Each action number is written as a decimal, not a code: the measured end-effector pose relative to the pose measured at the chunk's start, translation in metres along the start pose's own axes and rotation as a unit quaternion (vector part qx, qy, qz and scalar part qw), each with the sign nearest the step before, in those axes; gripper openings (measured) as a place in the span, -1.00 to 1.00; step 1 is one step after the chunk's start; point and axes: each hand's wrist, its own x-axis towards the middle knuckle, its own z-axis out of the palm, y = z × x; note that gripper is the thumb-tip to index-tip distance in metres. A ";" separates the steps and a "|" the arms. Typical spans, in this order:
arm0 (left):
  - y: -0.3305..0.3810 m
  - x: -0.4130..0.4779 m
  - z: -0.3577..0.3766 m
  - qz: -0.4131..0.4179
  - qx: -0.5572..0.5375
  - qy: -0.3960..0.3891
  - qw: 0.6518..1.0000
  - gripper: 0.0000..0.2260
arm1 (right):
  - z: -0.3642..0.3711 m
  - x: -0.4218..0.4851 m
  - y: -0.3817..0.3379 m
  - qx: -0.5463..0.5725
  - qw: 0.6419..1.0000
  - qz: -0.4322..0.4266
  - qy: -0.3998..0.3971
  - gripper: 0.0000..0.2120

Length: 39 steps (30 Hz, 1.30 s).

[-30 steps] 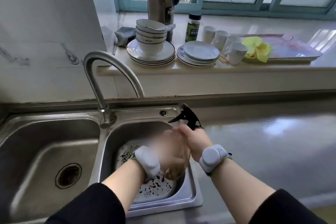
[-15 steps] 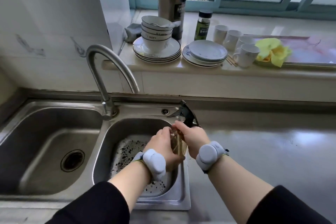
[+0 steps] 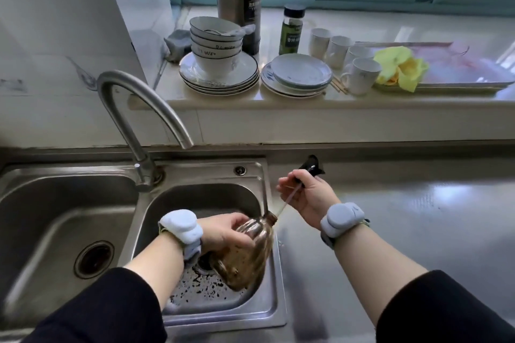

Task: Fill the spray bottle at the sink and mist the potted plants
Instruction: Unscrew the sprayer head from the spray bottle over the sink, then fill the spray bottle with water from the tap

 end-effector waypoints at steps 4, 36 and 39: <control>-0.017 0.010 -0.011 -0.055 0.250 0.135 0.957 -0.37 | -0.014 0.018 -0.013 0.017 0.993 -0.060 0.101 -0.86; -0.056 0.010 -0.019 0.043 0.018 0.245 0.968 -0.17 | 0.057 0.031 0.094 -0.512 0.854 -0.008 -0.086 -0.11; -0.068 -0.010 -0.050 0.032 0.009 0.223 0.974 -0.22 | 0.071 0.034 0.103 -0.511 0.856 -0.033 -0.065 -0.12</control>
